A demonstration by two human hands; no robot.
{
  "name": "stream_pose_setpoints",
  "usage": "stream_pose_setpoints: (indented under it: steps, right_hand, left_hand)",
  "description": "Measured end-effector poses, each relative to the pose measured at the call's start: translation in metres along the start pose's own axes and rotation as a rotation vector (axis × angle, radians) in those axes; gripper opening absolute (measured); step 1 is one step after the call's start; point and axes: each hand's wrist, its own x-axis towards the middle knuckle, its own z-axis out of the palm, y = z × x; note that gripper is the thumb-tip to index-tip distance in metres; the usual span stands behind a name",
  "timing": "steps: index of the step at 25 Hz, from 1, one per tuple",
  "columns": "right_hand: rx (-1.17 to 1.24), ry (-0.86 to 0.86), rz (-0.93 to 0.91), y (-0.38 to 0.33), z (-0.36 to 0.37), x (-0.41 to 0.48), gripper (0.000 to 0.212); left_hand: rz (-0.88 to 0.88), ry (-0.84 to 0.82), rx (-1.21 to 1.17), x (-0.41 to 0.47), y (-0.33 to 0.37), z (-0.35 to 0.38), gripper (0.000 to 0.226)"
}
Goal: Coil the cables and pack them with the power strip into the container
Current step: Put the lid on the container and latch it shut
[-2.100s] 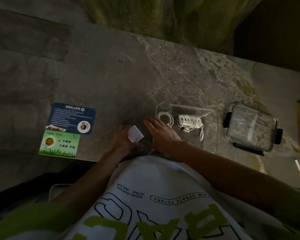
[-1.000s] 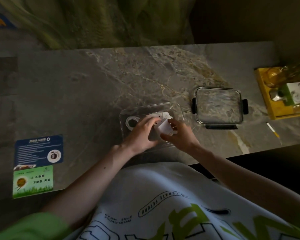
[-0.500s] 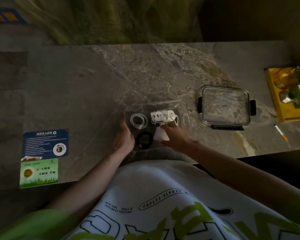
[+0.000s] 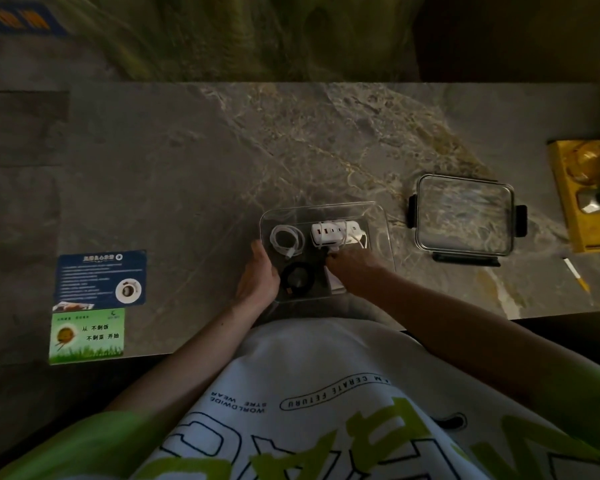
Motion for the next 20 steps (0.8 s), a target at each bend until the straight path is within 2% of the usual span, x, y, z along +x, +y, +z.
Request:
stream_pose_setpoints:
  steps: [5, 15, 20]
  right_hand:
    - [-0.034, 0.008, -0.03, -0.002, 0.004, 0.0, 0.029]
    - [0.161, 0.049, -0.054, 0.006, 0.013, -0.017, 0.041]
    - [0.249, 0.203, -0.104, 0.008, -0.002, -0.039, 0.044]
  left_hand:
    - [0.008, -0.004, 0.003, 0.002, -0.002, -0.002, 0.044]
    - [0.026, 0.005, -0.036, 0.004, -0.005, -0.001, 0.043]
    - [-0.031, 0.022, -0.047, 0.007, -0.008, 0.004, 0.047]
